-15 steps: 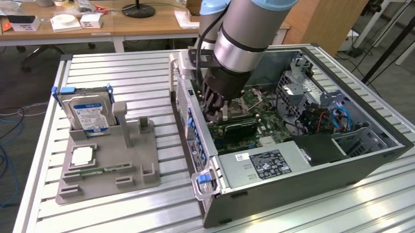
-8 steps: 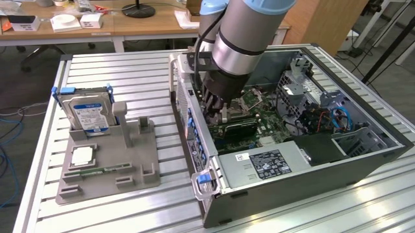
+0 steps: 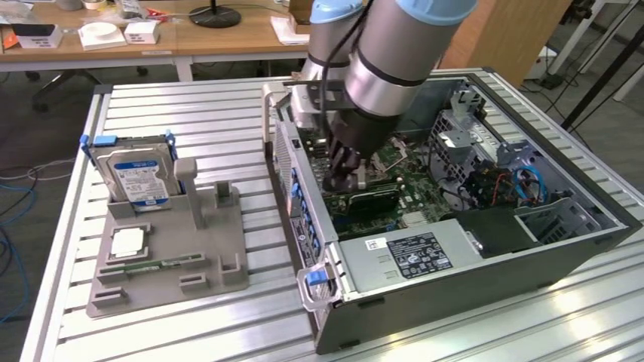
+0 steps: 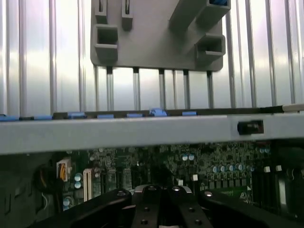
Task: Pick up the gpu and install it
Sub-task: 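Press down on the gpu until it lock into place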
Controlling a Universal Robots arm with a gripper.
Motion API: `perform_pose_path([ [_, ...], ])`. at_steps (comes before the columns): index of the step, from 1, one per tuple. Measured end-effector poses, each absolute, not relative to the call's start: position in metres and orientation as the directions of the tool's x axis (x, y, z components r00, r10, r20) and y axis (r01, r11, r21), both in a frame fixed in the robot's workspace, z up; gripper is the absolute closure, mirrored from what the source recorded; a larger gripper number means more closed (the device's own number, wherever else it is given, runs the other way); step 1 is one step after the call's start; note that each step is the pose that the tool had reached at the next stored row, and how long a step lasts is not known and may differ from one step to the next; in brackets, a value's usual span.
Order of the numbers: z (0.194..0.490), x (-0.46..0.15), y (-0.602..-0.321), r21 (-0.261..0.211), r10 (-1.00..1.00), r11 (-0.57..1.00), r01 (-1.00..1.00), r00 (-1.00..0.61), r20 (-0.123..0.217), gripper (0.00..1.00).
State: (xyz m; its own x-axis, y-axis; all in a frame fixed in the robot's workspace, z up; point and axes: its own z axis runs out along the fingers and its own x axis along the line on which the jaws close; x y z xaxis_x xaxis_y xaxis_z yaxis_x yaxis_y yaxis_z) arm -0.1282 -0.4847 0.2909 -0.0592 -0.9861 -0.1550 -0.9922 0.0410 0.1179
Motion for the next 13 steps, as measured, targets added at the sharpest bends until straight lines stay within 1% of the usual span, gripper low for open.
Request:
perform_pose_path([
  [6, 0.290, -0.103, -0.485, 0.118, -0.986, 0.041, -0.992, -0.059, -0.155, 0.89],
  [13, 0.290, -0.102, -0.485, 0.118, -0.986, 0.041, -0.992, -0.059, -0.155, 0.89],
])
